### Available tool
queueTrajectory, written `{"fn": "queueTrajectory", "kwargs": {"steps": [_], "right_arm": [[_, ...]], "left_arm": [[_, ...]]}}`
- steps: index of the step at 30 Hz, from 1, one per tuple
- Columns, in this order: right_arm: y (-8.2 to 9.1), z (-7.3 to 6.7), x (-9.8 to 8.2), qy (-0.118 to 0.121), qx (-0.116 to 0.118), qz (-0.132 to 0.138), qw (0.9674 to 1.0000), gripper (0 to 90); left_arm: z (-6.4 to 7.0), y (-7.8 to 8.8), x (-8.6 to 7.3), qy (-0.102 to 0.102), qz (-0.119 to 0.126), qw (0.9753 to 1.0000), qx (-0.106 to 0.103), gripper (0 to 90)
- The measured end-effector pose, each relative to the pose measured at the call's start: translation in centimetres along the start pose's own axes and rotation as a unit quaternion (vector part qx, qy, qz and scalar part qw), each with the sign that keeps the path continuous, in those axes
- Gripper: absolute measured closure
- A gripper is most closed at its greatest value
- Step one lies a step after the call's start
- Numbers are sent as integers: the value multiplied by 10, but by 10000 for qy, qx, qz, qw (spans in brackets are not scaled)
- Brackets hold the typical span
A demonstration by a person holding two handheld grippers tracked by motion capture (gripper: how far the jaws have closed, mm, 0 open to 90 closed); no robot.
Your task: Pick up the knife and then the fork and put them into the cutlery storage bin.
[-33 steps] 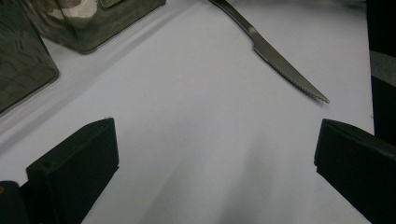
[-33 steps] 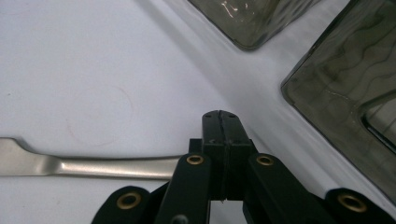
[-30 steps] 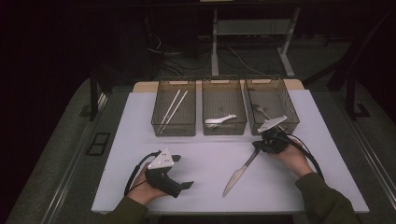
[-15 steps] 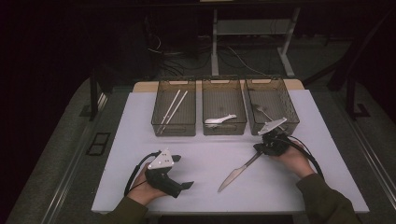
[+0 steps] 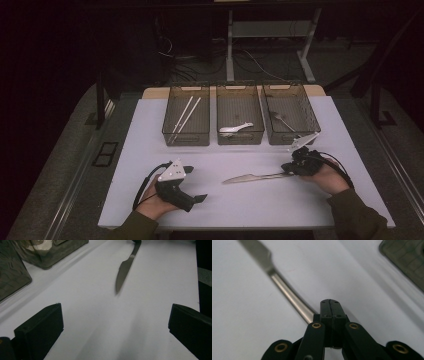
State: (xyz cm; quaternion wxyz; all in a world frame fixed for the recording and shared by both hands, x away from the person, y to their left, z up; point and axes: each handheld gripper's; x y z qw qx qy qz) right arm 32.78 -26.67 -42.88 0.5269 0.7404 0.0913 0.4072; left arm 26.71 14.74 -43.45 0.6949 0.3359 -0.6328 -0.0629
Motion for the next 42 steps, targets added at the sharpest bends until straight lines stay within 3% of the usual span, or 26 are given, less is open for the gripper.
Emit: {"fn": "queueTrajectory", "kwargs": {"steps": [9, 12, 16, 20, 25, 30, 39, 42], "right_arm": [[11, -6, -18, 83, 141, -111, 9998, 900], [16, -6, -16, 117, 207, 15, 9997, 888], [21, -11, -7, 361, 282, 38, 9989, 815], [21, -17, 8, 727, 245, -163, 9969, 745], [8, -30, 26, 1335, 270, -509, 9894, 709], [-9, -41, 42, 1748, 351, -831, 9805, 677], [-26, -55, 58, 2197, 341, -1335, 9658, 701], [-31, -57, 59, 2296, 175, -1557, 9606, 728]], "left_arm": [[1, -1, 1, -1, 12, 10000, -3, 0], [1, -1, 1, -9, -11, 10000, -10, 0], [1, -1, 0, 4, -8, 10000, -10, 0], [1, -1, 1, 3, -5, 10000, -10, 0], [1, -1, 0, 17, 2, 10000, -21, 0], [0, -1, 0, 25, 19, 10000, -28, 0], [0, -2, 0, 19, 10, 10000, -49, 0], [0, -2, 0, 13, 1, 10000, -56, 0]]}}
Point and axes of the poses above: each handheld gripper's, and its own axes: y roughly backward along the jaws, x roughly out of its top, z roughly to its right, and after that the axes turned 7 degrees about -y, right-handed
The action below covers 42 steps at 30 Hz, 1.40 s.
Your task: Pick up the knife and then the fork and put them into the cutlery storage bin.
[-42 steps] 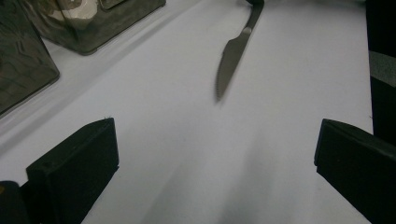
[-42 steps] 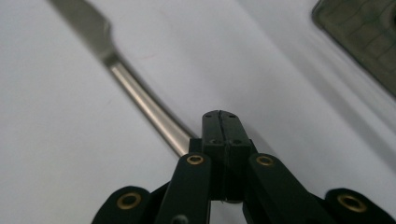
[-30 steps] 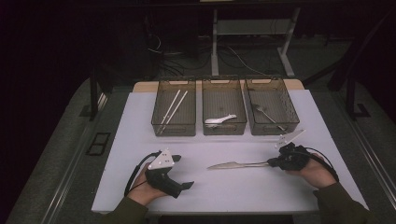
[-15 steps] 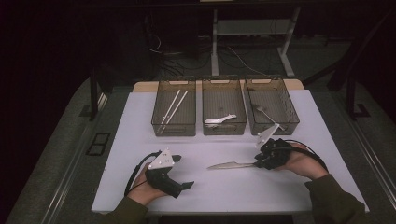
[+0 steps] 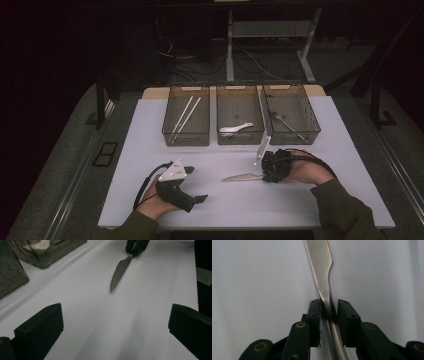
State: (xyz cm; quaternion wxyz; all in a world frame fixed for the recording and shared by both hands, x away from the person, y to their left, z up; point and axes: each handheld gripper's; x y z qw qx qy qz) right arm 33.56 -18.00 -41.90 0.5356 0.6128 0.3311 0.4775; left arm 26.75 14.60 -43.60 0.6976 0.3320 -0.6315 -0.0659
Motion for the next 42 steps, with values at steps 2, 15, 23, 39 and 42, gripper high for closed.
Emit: {"fn": "queueTrajectory", "kwargs": {"steps": [2, 15, 23, 39, 42], "right_arm": [[0, 0, 1, 28, 23, -32, 10000, 732], [-3, -2, 12, 194, 27, -443, 9988, 795], [-3, -1, 12, 173, 74, -429, 9989, 799], [21, 11, -14, -241, 395, 893, 9949, 799], [28, 15, -22, -436, 370, 1220, 9909, 799]], "left_arm": [[0, 0, 0, -4, -9, 10000, -4, 0], [1, -1, 0, -3, -27, 10000, -18, 0], [0, -1, 0, -9, -42, 10000, -29, 0], [0, 0, 0, -39, -27, 10000, -11, 0], [0, 0, 0, -35, -21, 10000, -8, 0]]}}
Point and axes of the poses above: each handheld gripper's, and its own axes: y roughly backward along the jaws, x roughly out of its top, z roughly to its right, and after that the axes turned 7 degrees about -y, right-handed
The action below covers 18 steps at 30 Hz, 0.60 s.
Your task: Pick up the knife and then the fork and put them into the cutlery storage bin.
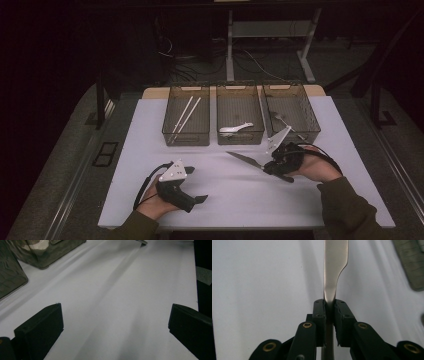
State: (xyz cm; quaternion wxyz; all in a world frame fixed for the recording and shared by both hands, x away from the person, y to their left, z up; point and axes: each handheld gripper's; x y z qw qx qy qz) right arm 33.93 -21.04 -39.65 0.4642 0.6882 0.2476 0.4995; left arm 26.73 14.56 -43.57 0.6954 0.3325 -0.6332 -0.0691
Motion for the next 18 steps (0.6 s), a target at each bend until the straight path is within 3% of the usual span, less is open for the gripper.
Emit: {"fn": "queueTrajectory", "kwargs": {"steps": [3, 11, 15, 18], "right_arm": [[6, 4, -6, -184, -66, 356, 9992, 799], [20, 9, -19, -603, -3, 947, 9937, 801], [28, 11, -23, -835, -34, 1208, 9891, 802], [34, 14, -27, -1040, -37, 1473, 9836, 802]], "left_arm": [[0, 0, 0, 11, 16, 10000, 11, 0], [-1, 2, -1, 53, 60, 10000, 14, 0], [-1, 2, -2, 54, 72, 10000, 16, 0], [-1, 3, -2, 62, 70, 10000, 21, 0]]}}
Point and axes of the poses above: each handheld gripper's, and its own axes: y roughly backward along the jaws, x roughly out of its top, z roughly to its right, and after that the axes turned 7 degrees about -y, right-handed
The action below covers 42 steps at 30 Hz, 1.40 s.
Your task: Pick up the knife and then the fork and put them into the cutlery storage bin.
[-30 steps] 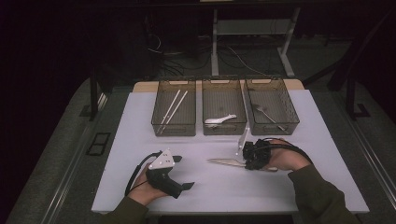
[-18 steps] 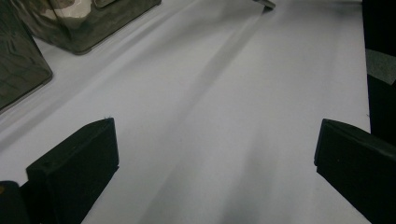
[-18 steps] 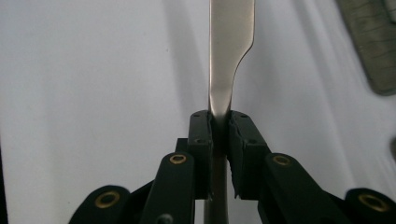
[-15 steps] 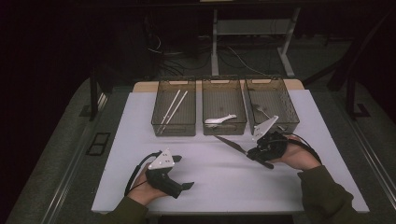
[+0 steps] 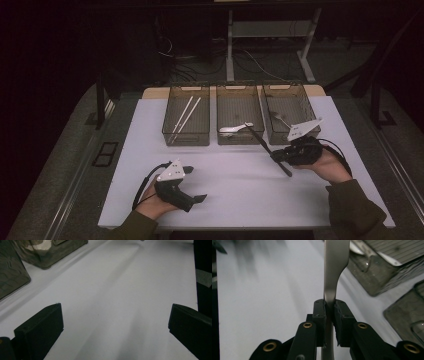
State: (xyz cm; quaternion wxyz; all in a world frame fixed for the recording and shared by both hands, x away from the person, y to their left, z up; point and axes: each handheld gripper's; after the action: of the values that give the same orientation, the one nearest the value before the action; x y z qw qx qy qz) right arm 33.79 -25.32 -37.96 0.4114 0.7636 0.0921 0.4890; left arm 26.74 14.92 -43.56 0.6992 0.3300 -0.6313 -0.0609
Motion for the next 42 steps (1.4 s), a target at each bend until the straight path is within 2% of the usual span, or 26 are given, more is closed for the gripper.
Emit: {"fn": "queueTrajectory", "kwargs": {"steps": [10, 17, 19, 31, 35, 42], "right_arm": [[19, 10, -2, -473, -165, 582, 9970, 802], [35, 19, -2, -746, -230, 985, 9921, 802], [39, 21, -1, -801, -336, 1060, 9906, 802], [58, 35, 6, -1006, -718, 1359, 9830, 802], [64, 42, 13, -1088, -824, 1432, 9802, 802], [75, 58, 30, -1129, -1186, 1449, 9758, 802]], "left_arm": [[-1, 0, 0, 2, -20, 10000, 18, 0], [-1, 0, -1, 55, 25, 10000, 20, 0], [-1, 0, -1, 33, -2, 10000, 17, 0], [-2, 0, -1, 108, -5, 9999, 41, 0], [-2, 0, 0, 129, -25, 9999, 62, 0], [-2, 0, 0, 136, -23, 9999, 51, 0]]}}
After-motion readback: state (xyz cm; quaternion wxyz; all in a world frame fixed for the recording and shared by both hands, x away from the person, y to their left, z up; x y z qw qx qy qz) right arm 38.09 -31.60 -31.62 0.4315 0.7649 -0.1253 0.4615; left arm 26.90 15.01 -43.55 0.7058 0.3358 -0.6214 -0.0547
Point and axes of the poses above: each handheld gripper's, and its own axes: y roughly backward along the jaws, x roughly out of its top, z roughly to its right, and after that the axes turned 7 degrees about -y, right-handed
